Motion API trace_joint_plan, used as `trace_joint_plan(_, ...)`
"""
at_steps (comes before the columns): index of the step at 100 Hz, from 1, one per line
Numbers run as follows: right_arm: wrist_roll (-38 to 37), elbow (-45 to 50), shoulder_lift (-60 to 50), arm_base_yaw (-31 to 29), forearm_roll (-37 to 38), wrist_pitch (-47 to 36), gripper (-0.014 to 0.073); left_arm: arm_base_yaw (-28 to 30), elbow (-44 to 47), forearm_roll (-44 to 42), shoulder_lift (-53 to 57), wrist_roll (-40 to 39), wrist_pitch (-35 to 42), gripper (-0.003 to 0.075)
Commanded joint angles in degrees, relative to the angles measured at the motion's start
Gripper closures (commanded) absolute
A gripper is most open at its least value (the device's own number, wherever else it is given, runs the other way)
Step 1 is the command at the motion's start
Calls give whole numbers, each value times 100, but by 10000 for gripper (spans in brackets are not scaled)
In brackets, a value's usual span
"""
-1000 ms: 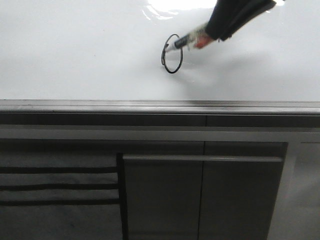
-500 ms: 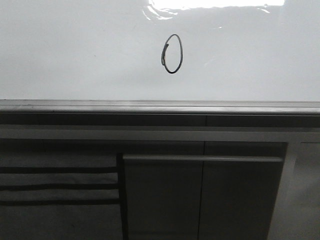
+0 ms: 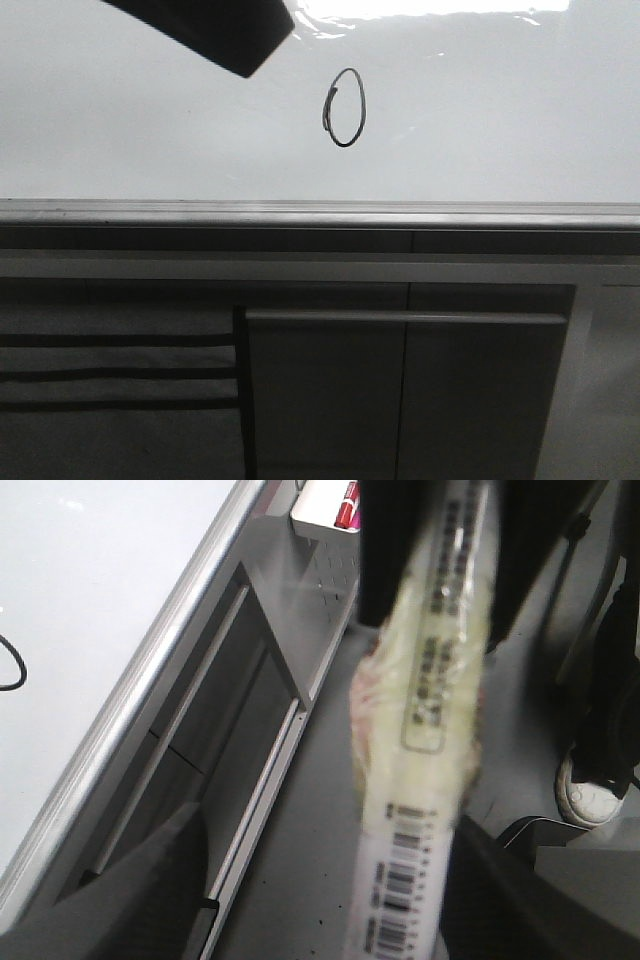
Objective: Write number 0 on whiteboard
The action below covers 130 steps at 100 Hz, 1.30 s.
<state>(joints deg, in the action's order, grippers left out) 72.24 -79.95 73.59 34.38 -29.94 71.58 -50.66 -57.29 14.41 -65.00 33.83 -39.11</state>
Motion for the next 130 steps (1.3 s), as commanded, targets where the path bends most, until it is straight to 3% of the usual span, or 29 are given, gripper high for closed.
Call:
trace_joint_plan(1, 71, -129, -145, 9, -207, 238, 609, -43, -217, 67, 92, 10, 191, 327)
trace_joint_plan(24, 71, -129, -41, 9, -220, 229, 609, -43, -217, 67, 92, 10, 199, 533)
trace_joint_plan(38, 71, -129, 83, 9, -212, 229, 600, -43, -217, 67, 92, 10, 191, 621)
trace_joint_plan(46, 71, -129, 96, 9, -208, 229, 566, -43, -217, 67, 92, 10, 191, 654)
trace_joint_plan(65, -36, -129, 96, 9, -155, 217, 386, -43, -217, 52, 92, 10, 175, 702)
trace_joint_plan(77, -711, -249, 29, -38, 778, 207, 355, 45, -205, -131, 92, -76, 260, 711)
trace_joint_plan(87, -1358, -357, -132, -302, 1361, 184, 355, 463, -184, -143, 54, -331, 629, 711)
trace_joint_plan(100, -1486, -370, -360, -731, 1333, 184, 355, 1249, -46, -132, -154, -651, 1650, 711)
trace_joint_plan(114, -1566, -370, -467, -817, 1323, 219, 355, 2063, -31, 129, -673, -656, 2486, 710)
trace_joint_plan(130, -1707, -370, -495, -817, 1323, 308, 355, 2923, -315, 721, -1379, -656, 2596, 710)
